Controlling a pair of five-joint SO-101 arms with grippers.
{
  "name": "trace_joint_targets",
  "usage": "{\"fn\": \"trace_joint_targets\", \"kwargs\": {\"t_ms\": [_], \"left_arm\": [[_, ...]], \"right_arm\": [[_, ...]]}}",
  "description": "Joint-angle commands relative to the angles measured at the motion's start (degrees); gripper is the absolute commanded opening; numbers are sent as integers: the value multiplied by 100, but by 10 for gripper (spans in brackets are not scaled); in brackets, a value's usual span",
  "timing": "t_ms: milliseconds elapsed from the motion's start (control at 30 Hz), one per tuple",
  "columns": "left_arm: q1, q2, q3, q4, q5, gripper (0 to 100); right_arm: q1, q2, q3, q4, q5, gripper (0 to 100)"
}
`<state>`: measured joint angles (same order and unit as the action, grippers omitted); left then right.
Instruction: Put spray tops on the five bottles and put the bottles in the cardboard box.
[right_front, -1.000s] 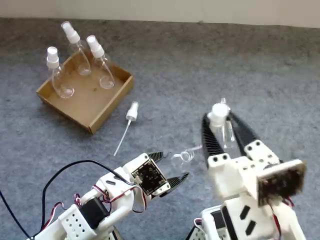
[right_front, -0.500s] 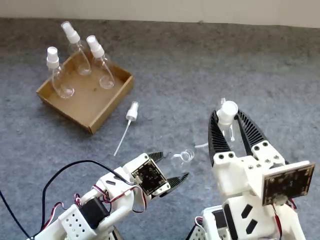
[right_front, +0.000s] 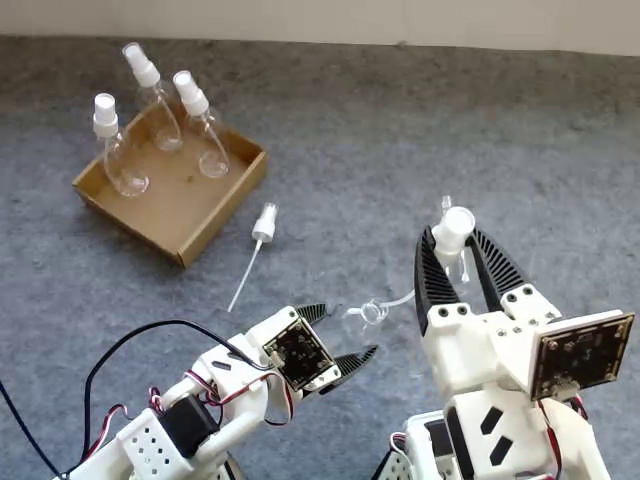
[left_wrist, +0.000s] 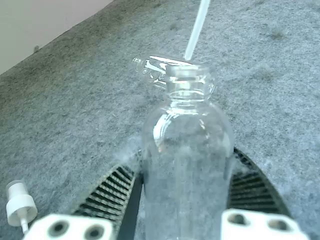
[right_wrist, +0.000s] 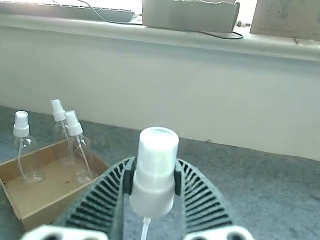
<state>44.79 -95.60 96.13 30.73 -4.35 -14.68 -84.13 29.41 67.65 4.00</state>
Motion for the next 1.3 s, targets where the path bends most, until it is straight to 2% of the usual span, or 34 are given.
{"fn": "trace_joint_targets", "kwargs": {"t_ms": [0,200,533,867,1267], "left_arm": [[40,-66,136,-141,-44,81],[40,-66,136,-141,-44,81],[40,-66,136,-167,-26,81],[31,-66,127,-844,-9,81],[31,-66,127,-826,-9,81]], "right_arm": [[57,-13,-31,154,-70,4],[22,-22,734,-22,-79,4],[-1015,-22,1262,-84,-79,4],[-1033,-22,1868,-84,-35,6],[-1033,-22,1877,189,-26,6]]}}
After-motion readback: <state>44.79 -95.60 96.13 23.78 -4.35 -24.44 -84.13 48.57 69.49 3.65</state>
